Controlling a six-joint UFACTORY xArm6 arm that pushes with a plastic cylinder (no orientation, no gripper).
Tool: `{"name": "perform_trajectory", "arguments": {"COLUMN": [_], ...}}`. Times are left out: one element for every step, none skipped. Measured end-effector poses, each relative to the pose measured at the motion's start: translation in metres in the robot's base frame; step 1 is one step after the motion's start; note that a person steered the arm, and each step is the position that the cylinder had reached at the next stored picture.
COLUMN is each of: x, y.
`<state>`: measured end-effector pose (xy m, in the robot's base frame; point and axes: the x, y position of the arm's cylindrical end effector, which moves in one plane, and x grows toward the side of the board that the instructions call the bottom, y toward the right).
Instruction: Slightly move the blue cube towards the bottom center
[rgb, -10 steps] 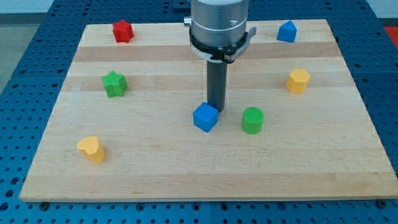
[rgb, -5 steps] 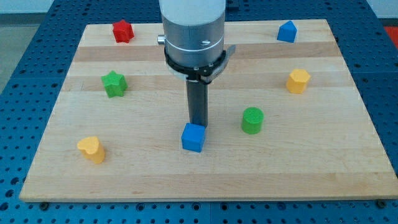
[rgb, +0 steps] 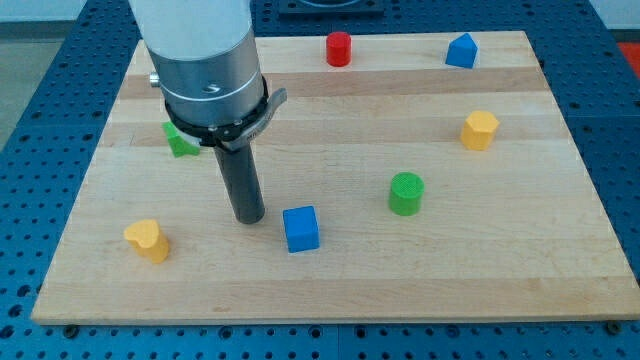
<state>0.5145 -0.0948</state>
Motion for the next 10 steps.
{"name": "perform_trajectory", "arguments": {"x": [0.007,0.011,0.011,0.012,0.016,0.023,0.027,0.027,0.014,-0.004], "y": [0.0,0.004,0.019,0.041,0.055,0.062,0.068,0.071,0.071,0.071]}}
